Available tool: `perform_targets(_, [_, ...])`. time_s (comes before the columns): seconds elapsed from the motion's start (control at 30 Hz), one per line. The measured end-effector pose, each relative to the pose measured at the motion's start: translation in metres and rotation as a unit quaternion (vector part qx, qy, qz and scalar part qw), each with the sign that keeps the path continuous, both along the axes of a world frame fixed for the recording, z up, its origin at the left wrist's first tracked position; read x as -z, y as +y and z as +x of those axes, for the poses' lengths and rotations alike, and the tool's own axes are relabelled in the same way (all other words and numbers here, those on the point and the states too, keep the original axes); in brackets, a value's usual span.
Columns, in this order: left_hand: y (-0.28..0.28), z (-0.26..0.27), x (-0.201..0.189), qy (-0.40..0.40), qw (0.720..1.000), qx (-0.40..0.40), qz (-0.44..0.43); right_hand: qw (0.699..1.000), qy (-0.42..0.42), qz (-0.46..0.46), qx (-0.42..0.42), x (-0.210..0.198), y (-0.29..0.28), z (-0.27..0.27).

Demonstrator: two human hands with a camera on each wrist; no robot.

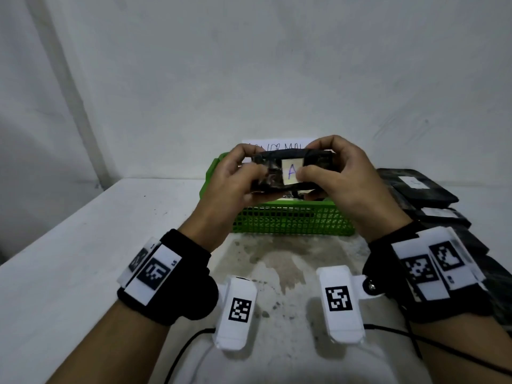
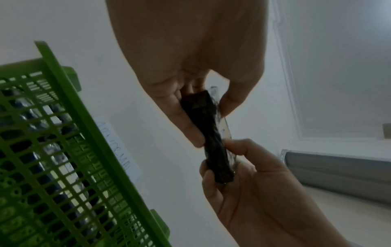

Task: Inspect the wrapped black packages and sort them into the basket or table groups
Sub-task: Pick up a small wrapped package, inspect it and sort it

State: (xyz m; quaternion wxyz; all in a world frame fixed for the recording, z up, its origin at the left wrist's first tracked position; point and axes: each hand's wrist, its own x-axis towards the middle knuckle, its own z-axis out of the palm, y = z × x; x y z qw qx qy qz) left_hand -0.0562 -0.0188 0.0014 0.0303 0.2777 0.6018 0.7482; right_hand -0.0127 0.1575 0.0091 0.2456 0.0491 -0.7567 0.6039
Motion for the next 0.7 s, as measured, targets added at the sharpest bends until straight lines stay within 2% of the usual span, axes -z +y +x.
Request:
perform_targets(0.1, [-0.003,0.0,-0.005,-0.035,0.998,0.049,0.015,0.999,-0.021,0.024,0.039,0.002,0.006,-0.001])
perform_targets(0.23, [-0.002,0.003,-0.002,0.021,0.998,0.051,-0.009,0.995,-0.048,0.062,0.063,0.002,0.008,-0.002])
perform_targets(0.47, [-0.004,0.006,-0.005,0.044,0.998,0.044,-0.024,0.994,-0.085,0.038,-0.064,-0.002,0.011,0.002])
perform_targets(0.7, [-0.004,0.006,-0.009,0.057,0.996,0.046,-0.049,0.989,-0.091,0.006,-0.117,0.002,0.011,-0.001])
